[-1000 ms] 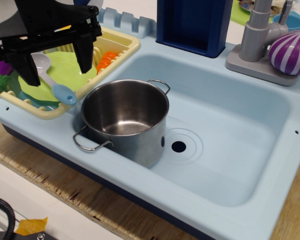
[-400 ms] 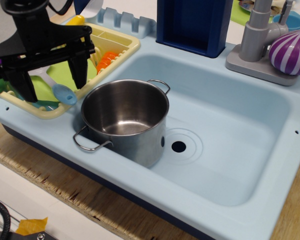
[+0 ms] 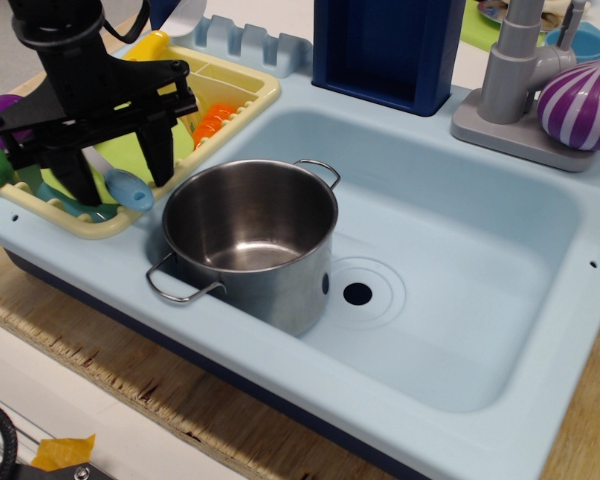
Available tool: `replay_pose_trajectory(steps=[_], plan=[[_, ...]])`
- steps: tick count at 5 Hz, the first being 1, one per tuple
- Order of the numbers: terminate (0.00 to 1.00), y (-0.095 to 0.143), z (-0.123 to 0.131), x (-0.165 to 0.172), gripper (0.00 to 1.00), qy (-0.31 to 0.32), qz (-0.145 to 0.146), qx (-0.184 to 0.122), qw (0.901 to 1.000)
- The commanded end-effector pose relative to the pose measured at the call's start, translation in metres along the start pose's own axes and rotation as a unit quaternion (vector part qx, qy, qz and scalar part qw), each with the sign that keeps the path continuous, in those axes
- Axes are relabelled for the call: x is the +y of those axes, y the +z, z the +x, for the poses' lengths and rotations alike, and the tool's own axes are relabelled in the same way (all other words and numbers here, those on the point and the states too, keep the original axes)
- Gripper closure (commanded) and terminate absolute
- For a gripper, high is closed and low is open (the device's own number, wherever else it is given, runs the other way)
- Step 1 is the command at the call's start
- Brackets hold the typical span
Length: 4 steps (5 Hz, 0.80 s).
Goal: Put spoon in pot
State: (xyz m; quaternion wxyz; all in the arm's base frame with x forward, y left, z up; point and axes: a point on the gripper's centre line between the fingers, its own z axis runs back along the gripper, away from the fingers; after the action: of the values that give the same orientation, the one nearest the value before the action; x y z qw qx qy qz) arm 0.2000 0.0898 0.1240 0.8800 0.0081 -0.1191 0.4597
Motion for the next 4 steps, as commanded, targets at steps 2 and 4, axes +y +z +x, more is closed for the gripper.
replay_pose_trajectory(steps=[2, 4], plan=[[0.00, 0.008, 0.003, 0.003, 1.00, 0.012, 0.009, -0.001, 0.9999], [0.00, 0.058, 0.002, -0.015, 1.00, 0.039, -0.009, -0.038, 0.9985]])
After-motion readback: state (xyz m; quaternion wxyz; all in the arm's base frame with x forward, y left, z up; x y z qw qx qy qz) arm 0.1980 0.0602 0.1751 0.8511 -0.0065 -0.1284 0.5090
